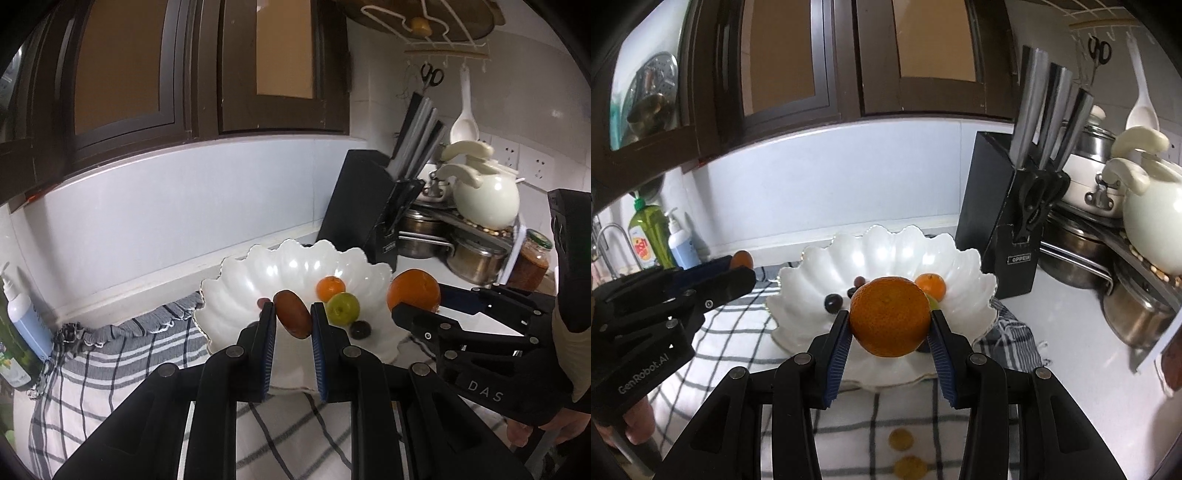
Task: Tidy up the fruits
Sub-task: 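Lift the orange with the right tool into the bowl while the left tool carries the date there, then open the right tool over the bowl while the left tool releases the date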
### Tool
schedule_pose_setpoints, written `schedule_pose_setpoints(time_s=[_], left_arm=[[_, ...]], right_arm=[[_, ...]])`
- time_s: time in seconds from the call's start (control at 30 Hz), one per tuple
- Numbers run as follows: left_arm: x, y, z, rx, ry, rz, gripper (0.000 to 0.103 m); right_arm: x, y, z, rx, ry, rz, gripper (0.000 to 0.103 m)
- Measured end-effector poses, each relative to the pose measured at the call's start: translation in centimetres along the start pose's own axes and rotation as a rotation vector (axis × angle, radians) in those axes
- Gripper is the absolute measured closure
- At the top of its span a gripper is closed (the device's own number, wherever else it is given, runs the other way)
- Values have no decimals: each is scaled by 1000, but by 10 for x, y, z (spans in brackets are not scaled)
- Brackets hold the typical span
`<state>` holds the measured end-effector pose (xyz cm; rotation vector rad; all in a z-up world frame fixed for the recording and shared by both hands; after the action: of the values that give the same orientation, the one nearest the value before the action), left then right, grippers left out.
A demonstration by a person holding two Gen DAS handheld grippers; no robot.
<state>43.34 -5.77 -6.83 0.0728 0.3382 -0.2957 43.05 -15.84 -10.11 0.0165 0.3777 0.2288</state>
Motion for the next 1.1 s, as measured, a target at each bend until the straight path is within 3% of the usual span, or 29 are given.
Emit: schedule_pose_setpoints(time_s=[0.77,0.87,0.9,1.0,1.1], left_arm=[[94,17,-41,-40,213,8,83],[98,16,-44,-37,226,7,71],[99,17,-44,-38,226,11,62],[98,19,-43,-43,221,20,59],[95,20,-41,-37,218,29,53]], right_arm=[[81,-10,-20,-25,160,0,59],[85,-12,-22,-22,172,-3,59],[86,-12,-24,-20,181,-4,58],[85,-16,-25,-7,179,-12,46],[80,-19,-20,-3,158,-31,45]])
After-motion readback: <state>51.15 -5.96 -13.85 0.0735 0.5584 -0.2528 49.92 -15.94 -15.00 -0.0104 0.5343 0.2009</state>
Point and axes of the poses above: each gripper's, at about its wrist camera, not at the fingertips, and x roughly the way its jaws point, y to its left, z to its top, the point moved 8 cm from there along x, roughly the way its jaws point, and after that the axes turned 9 degrees about -y, right-handed, at the moved point
